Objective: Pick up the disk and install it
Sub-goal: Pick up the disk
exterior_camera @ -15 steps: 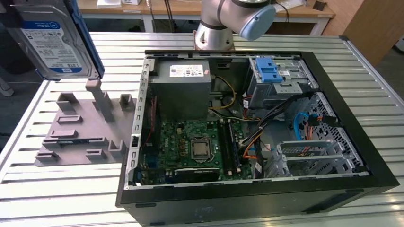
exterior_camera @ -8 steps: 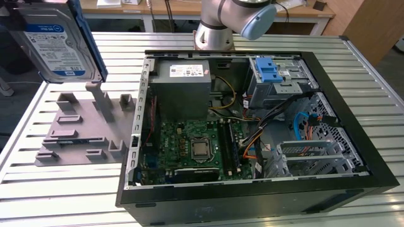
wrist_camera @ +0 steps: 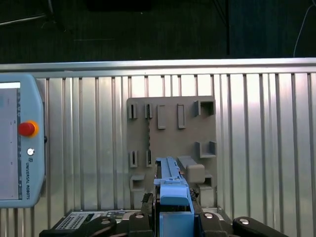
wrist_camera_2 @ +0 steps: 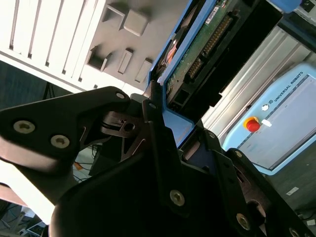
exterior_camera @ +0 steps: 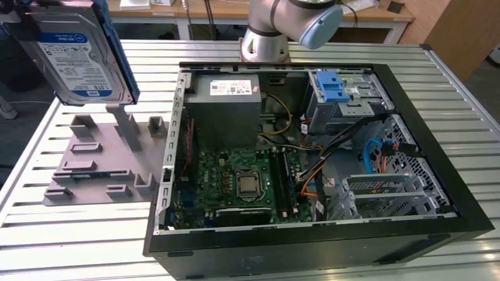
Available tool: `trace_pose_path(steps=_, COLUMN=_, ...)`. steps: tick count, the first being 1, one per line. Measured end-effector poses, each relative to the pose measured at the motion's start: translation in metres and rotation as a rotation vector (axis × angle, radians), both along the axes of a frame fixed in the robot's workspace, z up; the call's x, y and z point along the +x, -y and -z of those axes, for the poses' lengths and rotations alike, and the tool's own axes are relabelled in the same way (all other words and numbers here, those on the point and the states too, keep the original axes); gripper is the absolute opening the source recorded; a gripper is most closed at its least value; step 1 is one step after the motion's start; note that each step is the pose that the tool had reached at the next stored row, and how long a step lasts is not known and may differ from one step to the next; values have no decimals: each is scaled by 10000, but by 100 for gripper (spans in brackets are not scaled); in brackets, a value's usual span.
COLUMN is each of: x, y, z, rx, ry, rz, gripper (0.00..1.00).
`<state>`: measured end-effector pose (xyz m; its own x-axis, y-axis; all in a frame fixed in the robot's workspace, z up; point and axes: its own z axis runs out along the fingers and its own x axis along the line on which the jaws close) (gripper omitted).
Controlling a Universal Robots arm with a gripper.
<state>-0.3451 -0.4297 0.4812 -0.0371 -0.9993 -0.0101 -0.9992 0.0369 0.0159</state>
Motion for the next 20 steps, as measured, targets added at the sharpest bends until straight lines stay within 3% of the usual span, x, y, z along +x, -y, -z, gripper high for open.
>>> trace_pose_path(steps=20, x=452, y=59, z=0, rx=0, ry=-116, rz=4, gripper=36)
